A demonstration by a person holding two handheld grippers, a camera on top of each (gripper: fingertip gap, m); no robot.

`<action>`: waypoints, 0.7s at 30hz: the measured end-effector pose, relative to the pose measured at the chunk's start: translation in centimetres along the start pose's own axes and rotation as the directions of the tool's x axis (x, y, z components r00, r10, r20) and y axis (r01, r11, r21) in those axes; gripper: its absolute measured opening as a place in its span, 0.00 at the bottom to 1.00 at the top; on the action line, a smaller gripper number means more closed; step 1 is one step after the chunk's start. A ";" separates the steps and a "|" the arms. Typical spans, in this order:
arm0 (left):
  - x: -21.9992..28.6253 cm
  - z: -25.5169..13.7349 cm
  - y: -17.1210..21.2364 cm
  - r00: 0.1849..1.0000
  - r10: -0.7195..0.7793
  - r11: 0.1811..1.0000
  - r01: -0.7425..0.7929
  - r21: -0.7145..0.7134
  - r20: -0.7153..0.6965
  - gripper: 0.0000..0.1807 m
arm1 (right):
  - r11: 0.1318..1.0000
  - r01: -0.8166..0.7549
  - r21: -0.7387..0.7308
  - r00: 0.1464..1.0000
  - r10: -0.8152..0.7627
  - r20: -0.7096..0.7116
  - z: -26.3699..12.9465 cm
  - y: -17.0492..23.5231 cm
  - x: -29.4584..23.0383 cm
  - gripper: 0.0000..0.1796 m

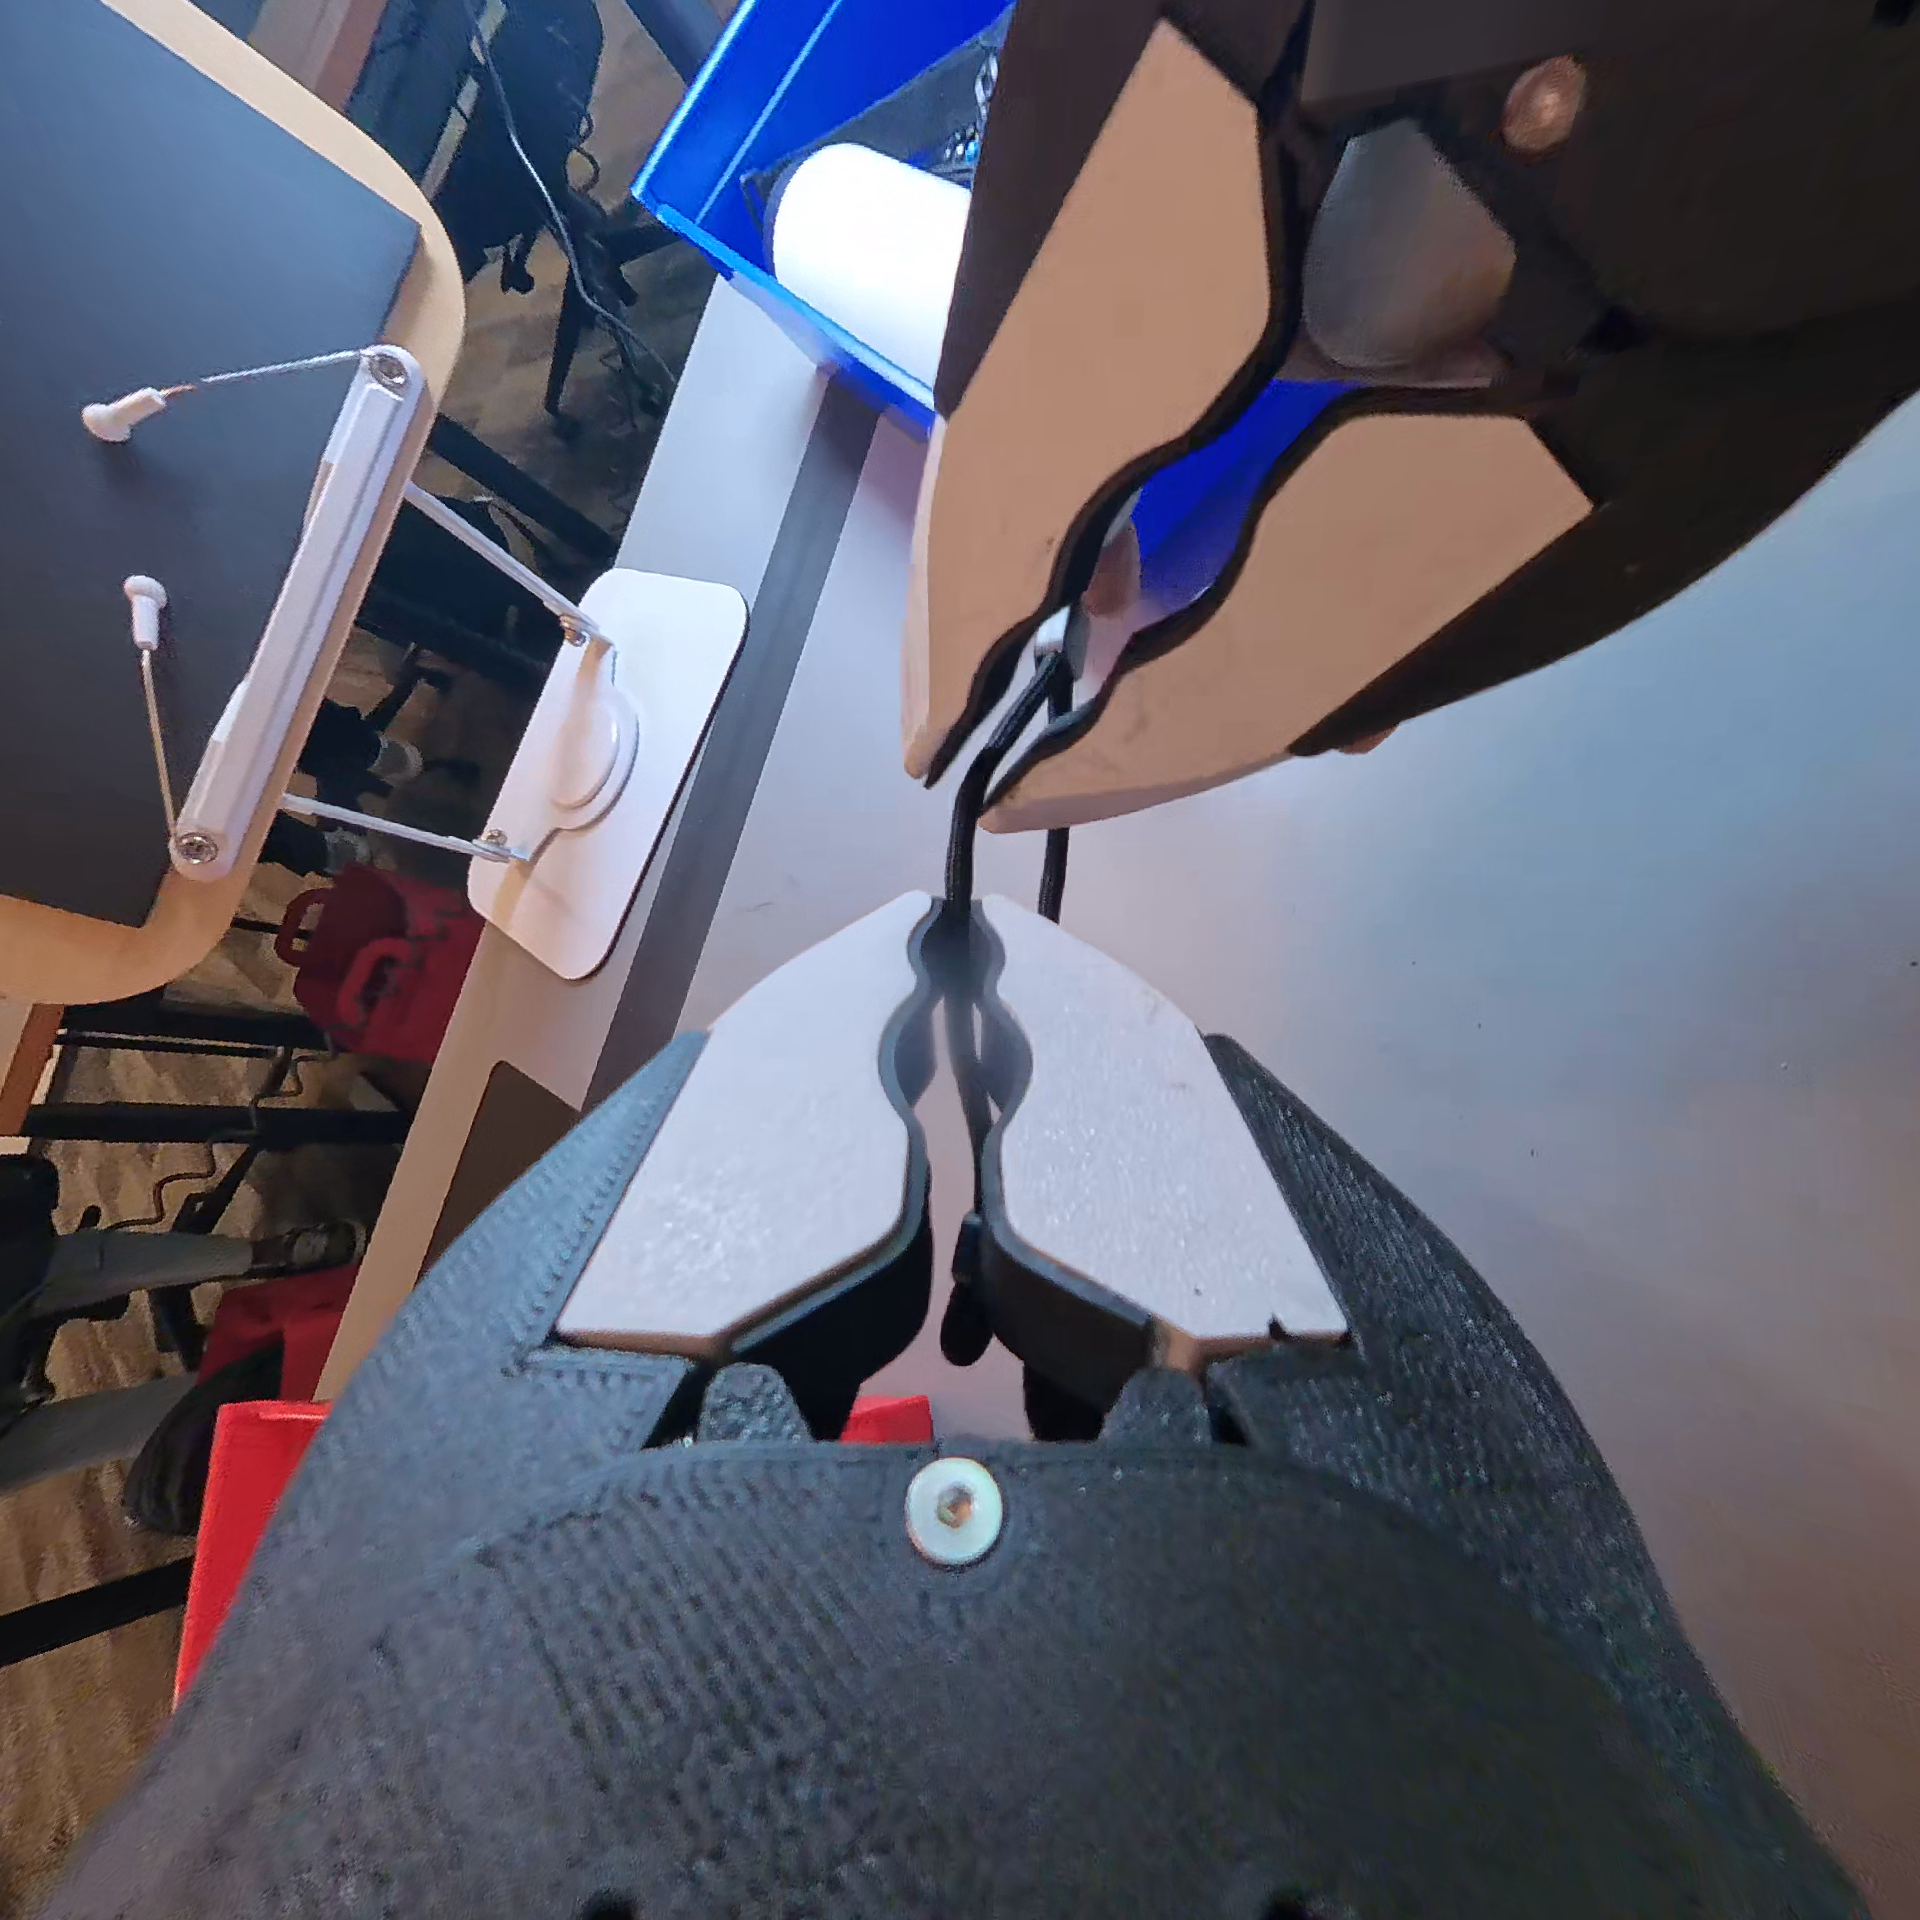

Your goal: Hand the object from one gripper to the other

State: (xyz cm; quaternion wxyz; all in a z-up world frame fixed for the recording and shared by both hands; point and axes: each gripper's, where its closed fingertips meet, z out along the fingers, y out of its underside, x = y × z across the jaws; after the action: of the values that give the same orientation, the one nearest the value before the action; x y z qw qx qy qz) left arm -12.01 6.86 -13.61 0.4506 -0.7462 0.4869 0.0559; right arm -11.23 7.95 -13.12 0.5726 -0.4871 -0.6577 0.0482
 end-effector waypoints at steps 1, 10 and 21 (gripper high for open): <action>0.2 0.1 0.1 1.000 0.003 1.000 -0.003 -0.008 -0.006 0.02 | 0.998 0.060 -0.003 0.998 -0.060 -0.013 0.0 -0.3 -0.2 0.05; -0.2 0.0 0.3 1.000 0.011 1.000 -0.011 -0.011 0.017 0.06 | 0.999 0.044 -0.013 0.999 -0.045 -0.026 0.2 -0.1 -0.1 0.02; 0.2 0.0 0.2 0.999 0.039 0.999 -0.039 -0.012 -0.005 0.02 | 0.985 0.172 -0.009 0.984 -0.173 -0.032 0.0 -1.0 -1.1 0.03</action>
State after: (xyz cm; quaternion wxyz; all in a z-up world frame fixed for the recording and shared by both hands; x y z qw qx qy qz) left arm -12.05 6.70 -13.88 0.4439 -0.7394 0.5020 0.0658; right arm -11.98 6.66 -13.28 0.5837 -0.4308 -0.6882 -0.0115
